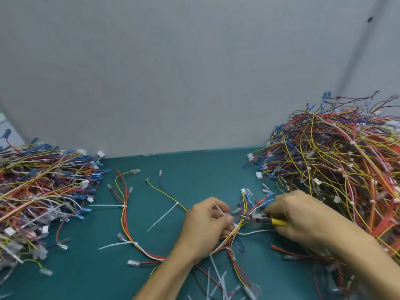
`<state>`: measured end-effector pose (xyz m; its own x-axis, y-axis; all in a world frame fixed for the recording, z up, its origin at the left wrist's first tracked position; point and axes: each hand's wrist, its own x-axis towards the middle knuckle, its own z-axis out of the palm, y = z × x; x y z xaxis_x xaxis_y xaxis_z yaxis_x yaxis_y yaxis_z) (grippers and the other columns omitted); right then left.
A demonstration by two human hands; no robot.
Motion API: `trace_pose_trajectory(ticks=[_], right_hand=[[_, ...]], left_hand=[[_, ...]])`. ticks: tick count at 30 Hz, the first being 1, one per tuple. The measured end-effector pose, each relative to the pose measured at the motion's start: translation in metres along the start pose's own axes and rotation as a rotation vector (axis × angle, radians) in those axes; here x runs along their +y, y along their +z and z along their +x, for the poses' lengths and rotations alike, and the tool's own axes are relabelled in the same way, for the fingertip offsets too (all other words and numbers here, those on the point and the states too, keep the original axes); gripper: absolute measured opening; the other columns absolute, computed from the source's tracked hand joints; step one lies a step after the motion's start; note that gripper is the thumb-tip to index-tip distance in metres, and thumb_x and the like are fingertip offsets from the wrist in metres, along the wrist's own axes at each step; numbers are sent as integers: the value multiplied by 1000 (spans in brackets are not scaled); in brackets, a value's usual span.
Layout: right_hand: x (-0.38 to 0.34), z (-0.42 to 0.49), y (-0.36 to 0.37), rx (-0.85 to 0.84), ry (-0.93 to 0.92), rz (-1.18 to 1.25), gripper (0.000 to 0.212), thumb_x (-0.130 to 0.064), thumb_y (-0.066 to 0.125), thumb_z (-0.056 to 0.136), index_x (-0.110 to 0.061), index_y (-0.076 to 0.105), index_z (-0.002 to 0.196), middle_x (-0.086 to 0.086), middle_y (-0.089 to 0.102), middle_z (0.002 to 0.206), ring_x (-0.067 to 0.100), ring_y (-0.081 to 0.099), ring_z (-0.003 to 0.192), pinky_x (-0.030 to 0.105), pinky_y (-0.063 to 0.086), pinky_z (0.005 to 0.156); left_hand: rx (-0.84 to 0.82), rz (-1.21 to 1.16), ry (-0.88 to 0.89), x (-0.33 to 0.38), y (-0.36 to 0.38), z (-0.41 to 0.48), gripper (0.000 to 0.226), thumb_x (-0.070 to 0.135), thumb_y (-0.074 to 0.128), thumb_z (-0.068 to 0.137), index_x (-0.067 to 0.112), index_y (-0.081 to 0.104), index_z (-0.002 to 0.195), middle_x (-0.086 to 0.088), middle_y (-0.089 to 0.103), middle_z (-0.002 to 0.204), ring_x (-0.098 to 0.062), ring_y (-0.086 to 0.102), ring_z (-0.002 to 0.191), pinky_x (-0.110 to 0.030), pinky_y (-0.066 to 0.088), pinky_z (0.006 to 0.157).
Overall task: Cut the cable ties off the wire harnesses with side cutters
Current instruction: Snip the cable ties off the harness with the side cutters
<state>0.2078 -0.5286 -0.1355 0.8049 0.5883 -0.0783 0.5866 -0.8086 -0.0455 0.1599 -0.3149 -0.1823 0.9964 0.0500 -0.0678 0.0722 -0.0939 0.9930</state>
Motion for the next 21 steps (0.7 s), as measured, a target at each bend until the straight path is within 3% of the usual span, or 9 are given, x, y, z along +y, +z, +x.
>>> trace_pose_trajectory(ticks=[7,21], right_hand=[[-6,0,-2,8,-39,-78,10,-27,50,70,-20,44,72,0,54,78,23,53,78,38,48,68],[-6,5,4,-15,-111,-156,13,-26,50,72,-23,38,71,-5,45,76,24,52,85,35,44,67]], left_hand=[[4,-31,32,0,2,-2,15,-9,59,86,5,56,91,-13,66,70,-15,66,58,-22,52,56],[-30,-39,70,-4,-1,0,24,-11,62,83,9,55,95,-3,67,67,-15,65,63,-24,54,59]])
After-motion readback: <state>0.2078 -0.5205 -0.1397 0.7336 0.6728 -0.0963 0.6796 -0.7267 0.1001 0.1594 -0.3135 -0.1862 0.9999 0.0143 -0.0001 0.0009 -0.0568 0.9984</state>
